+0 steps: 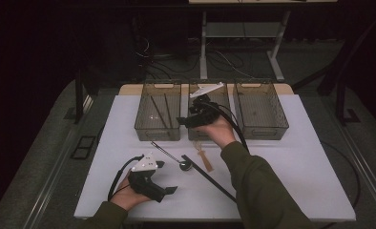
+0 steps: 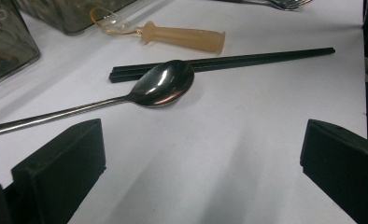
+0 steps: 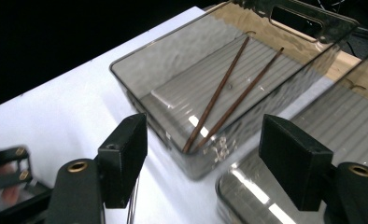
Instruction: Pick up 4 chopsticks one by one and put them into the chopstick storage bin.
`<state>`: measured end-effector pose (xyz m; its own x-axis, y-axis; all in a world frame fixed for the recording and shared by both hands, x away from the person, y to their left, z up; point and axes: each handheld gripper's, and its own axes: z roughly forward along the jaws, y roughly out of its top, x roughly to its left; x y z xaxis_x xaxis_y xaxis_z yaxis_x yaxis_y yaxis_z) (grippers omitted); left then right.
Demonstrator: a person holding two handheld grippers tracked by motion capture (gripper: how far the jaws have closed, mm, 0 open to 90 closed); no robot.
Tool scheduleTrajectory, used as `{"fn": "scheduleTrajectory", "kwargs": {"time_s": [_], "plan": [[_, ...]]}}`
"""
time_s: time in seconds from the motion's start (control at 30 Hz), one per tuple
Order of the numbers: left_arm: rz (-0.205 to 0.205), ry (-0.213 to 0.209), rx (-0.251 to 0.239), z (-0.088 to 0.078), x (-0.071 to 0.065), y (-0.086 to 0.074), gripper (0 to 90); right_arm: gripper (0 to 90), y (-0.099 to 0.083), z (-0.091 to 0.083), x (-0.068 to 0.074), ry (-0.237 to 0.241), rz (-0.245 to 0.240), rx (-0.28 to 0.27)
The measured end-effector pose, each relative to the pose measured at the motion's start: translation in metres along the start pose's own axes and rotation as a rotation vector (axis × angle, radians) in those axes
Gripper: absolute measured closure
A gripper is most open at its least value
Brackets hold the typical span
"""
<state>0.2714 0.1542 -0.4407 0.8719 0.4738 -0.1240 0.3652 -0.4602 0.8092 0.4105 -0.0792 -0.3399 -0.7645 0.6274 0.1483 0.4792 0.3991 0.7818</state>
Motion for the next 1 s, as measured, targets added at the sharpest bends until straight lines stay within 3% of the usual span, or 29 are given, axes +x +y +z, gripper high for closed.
{"fn": "scheduleTrajectory", "kwargs": {"time_s": [0.3, 0.47, 0.8, 1.0], "plan": [[-0.009, 0.004, 0.009, 0.0, -0.001, 0.0, 0.0, 32.3, -0.028, -0.031, -0.006, -0.009, -0.01, 0.006], [0.003, 0.006, 0.007, 0.0, 0.001, -0.001, 0.0, 37.2, -0.049, -0.048, -0.008, -0.011, -0.006, 0.018], [-0.014, 0.009, -0.008, 0.0, 0.0, -0.001, 0.0, 51.4, -0.095, -0.076, -0.01, 0.005, 0.013, 0.045], [-0.016, 0.01, -0.005, 0.001, -0.001, -0.001, 0.0, 56.6, -0.12, -0.089, -0.007, -0.007, -0.008, 0.053]]}}
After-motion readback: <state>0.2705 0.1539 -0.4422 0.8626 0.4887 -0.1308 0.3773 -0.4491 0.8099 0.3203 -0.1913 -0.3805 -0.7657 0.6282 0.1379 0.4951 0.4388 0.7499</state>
